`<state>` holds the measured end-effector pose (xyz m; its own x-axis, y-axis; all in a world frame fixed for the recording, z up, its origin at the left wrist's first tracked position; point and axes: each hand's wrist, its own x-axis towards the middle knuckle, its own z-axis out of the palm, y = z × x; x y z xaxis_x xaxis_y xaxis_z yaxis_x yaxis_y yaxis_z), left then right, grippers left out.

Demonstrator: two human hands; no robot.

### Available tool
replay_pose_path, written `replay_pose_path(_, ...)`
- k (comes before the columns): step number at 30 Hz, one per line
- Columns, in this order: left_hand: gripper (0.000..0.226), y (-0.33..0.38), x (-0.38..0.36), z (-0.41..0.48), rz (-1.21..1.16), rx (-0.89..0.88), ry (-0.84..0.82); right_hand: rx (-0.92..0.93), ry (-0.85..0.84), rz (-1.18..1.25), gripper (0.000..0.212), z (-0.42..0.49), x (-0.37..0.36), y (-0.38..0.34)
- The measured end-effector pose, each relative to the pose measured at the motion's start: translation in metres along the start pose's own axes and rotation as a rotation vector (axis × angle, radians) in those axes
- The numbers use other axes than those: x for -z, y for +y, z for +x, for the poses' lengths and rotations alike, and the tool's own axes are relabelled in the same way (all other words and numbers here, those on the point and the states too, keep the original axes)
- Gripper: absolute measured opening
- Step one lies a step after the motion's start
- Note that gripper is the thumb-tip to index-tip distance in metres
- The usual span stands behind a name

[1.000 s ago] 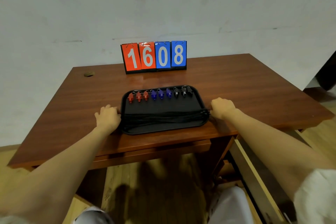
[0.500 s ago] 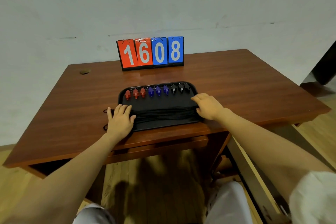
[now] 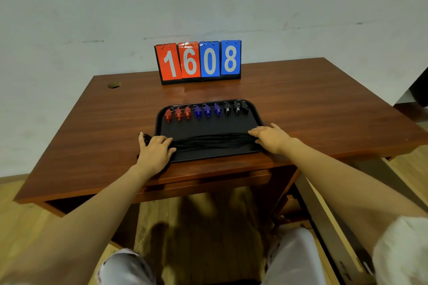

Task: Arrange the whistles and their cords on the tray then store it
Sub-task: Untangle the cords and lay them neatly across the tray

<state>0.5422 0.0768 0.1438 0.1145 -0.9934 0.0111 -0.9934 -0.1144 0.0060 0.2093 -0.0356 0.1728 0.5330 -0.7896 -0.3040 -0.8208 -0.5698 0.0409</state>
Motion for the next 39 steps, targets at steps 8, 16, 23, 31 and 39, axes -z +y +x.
replay_pose_path(8, 0.041, 0.002, 0.001, -0.003, 0.01, 0.011, 0.027, -0.031, 0.093, 0.037, 0.047, -0.003, -0.002, 0.0)
replay_pose_path(16, 0.046, 0.011, 0.027, 0.032, -0.136, 0.075, 0.133, -0.074, 0.295, 0.194, 0.048, 0.019, 0.023, -0.003)
replay_pose_path(23, 0.046, -0.002, 0.045, 0.086, -0.146, 0.347, -0.082, -0.38, 0.225, 0.28, 0.047, 0.057, 0.043, 0.005)
replay_pose_path(31, 0.026, -0.025, 0.02, 0.104, -0.383, 0.525, -0.099, -0.437, 0.135, 0.293, 0.043, 0.09, 0.025, 0.019)
replay_pose_path(39, 0.027, -0.024, 0.022, 0.106, -0.371, 0.48, -0.11, -0.465, 0.232, 0.351, 0.04, 0.097, 0.015, 0.024)
